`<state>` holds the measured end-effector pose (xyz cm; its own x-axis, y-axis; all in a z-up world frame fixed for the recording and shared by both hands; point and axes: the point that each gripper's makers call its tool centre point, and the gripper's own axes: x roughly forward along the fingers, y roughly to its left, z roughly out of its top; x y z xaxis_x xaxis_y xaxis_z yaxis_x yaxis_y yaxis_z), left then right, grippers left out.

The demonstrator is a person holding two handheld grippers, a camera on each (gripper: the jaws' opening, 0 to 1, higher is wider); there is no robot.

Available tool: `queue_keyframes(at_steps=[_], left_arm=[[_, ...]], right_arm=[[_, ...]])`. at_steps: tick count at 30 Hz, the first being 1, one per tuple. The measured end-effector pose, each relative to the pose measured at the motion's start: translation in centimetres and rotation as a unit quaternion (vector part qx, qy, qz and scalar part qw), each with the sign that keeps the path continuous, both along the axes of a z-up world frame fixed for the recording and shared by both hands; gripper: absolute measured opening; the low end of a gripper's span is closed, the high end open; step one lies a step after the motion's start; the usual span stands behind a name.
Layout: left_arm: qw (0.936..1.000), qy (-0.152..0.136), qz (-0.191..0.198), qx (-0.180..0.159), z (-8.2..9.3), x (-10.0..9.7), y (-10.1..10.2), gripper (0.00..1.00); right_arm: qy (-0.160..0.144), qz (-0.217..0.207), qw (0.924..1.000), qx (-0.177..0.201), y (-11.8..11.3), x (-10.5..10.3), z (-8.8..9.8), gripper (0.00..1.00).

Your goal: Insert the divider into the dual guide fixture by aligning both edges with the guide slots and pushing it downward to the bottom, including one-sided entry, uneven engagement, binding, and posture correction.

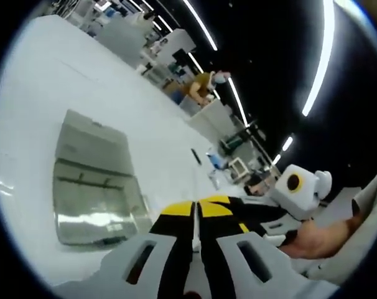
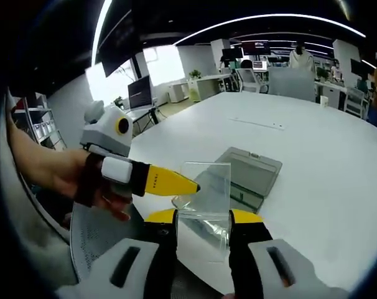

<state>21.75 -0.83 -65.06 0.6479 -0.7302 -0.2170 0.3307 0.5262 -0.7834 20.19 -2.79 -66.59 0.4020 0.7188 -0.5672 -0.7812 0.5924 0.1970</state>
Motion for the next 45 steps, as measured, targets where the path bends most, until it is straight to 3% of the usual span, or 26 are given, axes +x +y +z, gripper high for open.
queue_keyframes(at_steps=[24,34,45], left_arm=[[0.9997,0.007,-0.009,-0.021,-0.3,0.3,0.0,0.00],[0.9992,-0.004,-0.024,-0.031,0.7,1.2,0.9,0.00],[0.9980,-0.019,-0.050,-0.034,2.0,0.7,1.1,0.00]], right_arm=[[0.005,0.004,1.0000,0.007,-0.5,0.6,-0.1,0.33],[0.017,0.033,0.9986,0.037,-1.7,1.6,1.6,0.32],[0.011,0.071,0.9960,0.052,-1.4,0.5,3.9,0.35]])
